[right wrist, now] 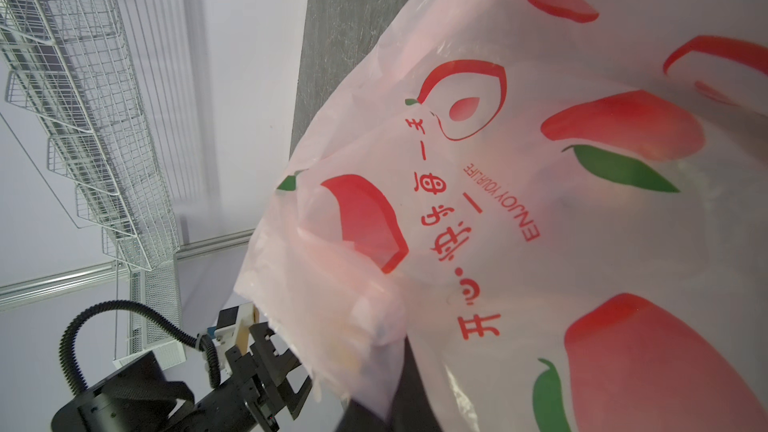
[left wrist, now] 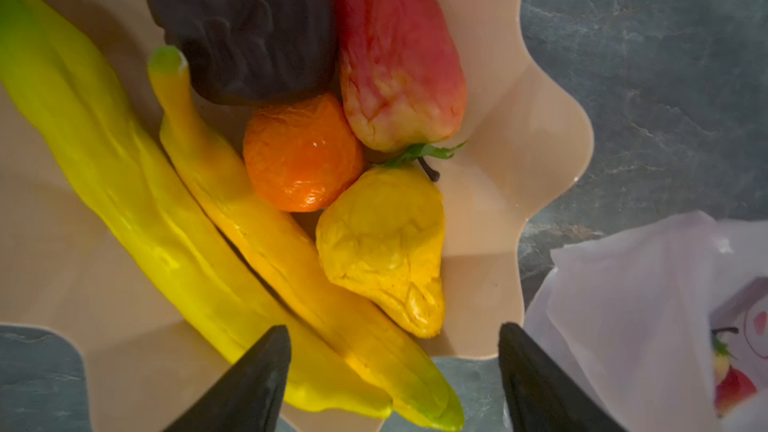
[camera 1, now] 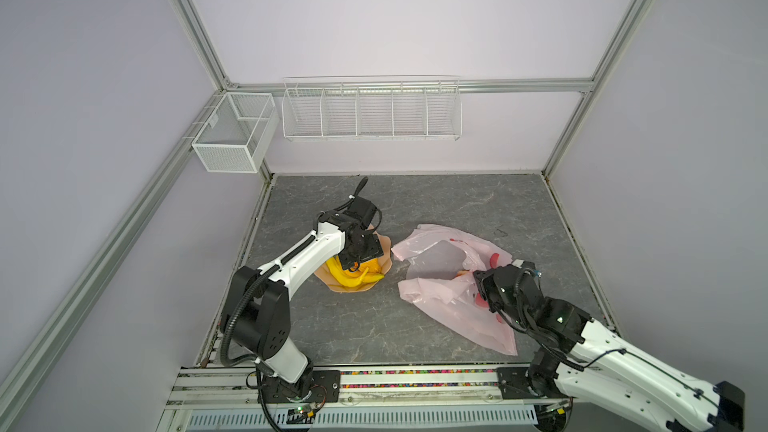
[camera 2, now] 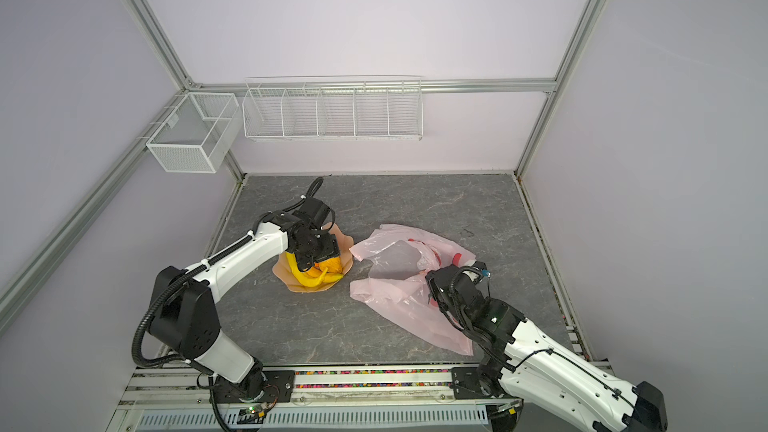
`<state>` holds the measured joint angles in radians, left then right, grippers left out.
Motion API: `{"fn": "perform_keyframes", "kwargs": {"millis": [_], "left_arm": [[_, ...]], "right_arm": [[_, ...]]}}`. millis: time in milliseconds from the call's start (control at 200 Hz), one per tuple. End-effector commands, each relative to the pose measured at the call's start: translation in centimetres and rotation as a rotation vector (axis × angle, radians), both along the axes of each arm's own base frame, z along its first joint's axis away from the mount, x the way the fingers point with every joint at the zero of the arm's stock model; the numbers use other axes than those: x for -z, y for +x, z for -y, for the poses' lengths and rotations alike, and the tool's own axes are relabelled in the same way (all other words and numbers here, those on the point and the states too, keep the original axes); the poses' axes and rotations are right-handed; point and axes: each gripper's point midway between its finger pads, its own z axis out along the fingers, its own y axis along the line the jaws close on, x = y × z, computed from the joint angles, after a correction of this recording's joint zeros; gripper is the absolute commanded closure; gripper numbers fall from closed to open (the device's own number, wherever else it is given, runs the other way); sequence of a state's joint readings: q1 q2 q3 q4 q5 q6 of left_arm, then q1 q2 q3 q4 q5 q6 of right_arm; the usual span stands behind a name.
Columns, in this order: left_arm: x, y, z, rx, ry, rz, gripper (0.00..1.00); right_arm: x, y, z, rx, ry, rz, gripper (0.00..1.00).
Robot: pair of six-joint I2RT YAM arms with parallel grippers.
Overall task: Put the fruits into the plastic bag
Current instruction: 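Lower the left gripper into the bowl and grasp the yellow pear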
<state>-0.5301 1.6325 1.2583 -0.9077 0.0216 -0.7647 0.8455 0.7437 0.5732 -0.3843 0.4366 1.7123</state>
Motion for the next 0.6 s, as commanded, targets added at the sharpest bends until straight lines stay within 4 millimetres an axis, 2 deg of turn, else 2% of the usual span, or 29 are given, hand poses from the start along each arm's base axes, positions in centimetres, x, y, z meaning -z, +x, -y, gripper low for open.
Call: {"fn": "perform_keyframes", "kwargs": {"millis": [0,355,595], "left_arm": [[0.3,1.2,-0.2,-0.071,-0.001,0.032,0.22],[4.3,1.2,-0.5,-0.096,0.049,-0.034,0.24],[5.7,0.9,-0.7,-0.097,0.069,-0.059,0.27]], "right_arm": [[-0.6,0.2,-0.1,0.021,0.047,-0.003,0.94],[-0.5,0.2,-0.1,0.023,0.054,0.001,0.94],[-0.6,0.1,0.1,0.028,0.053,0.004,0.94]]}}
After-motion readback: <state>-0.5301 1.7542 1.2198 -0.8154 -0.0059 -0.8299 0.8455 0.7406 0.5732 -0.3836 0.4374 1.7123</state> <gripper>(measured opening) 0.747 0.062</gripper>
